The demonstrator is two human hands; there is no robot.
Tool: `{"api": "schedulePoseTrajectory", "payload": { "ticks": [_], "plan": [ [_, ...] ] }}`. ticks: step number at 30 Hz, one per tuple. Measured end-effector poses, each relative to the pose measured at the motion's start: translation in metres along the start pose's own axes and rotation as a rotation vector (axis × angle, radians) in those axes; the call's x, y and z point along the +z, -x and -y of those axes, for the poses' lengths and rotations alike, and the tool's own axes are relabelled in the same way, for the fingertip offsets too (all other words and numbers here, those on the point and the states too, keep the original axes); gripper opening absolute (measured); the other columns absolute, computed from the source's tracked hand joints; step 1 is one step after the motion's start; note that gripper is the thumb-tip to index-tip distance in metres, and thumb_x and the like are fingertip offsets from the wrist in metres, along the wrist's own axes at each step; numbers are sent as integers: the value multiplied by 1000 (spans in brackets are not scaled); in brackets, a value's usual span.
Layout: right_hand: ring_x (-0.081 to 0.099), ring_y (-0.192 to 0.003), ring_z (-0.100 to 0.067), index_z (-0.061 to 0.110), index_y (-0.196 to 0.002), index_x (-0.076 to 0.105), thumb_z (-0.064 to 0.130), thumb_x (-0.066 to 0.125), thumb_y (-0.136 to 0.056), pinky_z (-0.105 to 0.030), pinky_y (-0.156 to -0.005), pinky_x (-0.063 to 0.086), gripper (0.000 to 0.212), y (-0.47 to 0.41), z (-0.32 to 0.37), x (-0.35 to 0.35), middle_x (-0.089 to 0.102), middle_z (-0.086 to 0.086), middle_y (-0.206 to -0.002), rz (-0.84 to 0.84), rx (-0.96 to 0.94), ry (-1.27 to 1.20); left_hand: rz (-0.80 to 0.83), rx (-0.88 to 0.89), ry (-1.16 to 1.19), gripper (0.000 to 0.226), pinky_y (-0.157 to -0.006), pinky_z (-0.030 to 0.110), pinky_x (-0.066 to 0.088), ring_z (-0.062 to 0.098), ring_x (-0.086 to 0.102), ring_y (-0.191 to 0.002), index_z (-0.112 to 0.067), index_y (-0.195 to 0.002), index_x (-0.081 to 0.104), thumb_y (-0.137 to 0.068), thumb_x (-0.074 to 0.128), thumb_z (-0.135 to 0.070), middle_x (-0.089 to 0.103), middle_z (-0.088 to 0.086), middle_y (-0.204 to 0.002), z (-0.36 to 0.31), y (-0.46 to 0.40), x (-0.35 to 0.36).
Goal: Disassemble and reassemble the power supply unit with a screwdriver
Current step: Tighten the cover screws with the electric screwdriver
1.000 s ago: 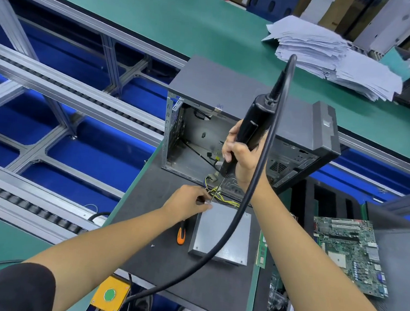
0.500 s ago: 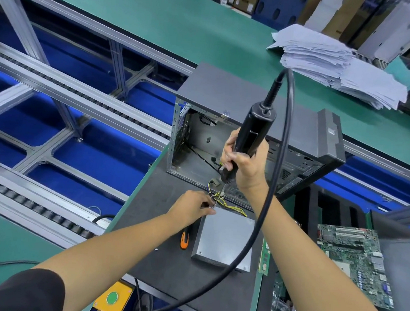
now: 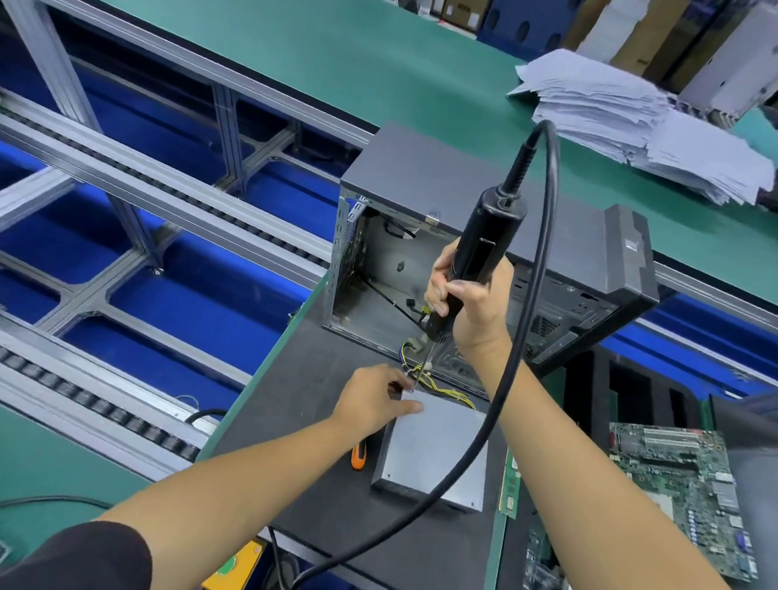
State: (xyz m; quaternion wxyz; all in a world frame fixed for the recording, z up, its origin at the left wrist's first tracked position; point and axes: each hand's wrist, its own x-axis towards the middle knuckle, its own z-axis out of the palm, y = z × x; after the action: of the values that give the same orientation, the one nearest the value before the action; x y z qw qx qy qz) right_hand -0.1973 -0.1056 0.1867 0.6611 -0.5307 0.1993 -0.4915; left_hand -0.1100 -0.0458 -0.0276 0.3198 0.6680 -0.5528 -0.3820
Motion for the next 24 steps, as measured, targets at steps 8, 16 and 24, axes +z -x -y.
{"api": "schedulePoseTrajectory", "payload": {
  "ticks": [8,16,24],
  "plan": [
    [45,-37,-9,2,-87,53,15,67,-57,-21,-40,28,36,-7,-4,1,56,3,-53,13,55,0,-56,-33,44,35,-85,26,59,4,69,-83,-22,-102,79,-72,91,-36,73,-10,-96,2,3,10],
    [42,-36,-14,11,-75,68,17,65,-62,-24,-42,31,14,-6,6,-19,52,-4,-51,6,14,-54,53,-19,56,41,-90,30,57,6,67,-93,-23,-114,72,-78,87,-38,71,-9,-108,-2,4,0],
    [38,-35,-18,5,-81,58,17,61,-61,-26,-45,33,24,6,25,-15,50,-5,-50,0,-102,21,66,112,-253,28,-102,37,40,20,52,-114,-22,-117,67,-92,75,-31,65,-5,-115,61,51,-80]
  ]
}}
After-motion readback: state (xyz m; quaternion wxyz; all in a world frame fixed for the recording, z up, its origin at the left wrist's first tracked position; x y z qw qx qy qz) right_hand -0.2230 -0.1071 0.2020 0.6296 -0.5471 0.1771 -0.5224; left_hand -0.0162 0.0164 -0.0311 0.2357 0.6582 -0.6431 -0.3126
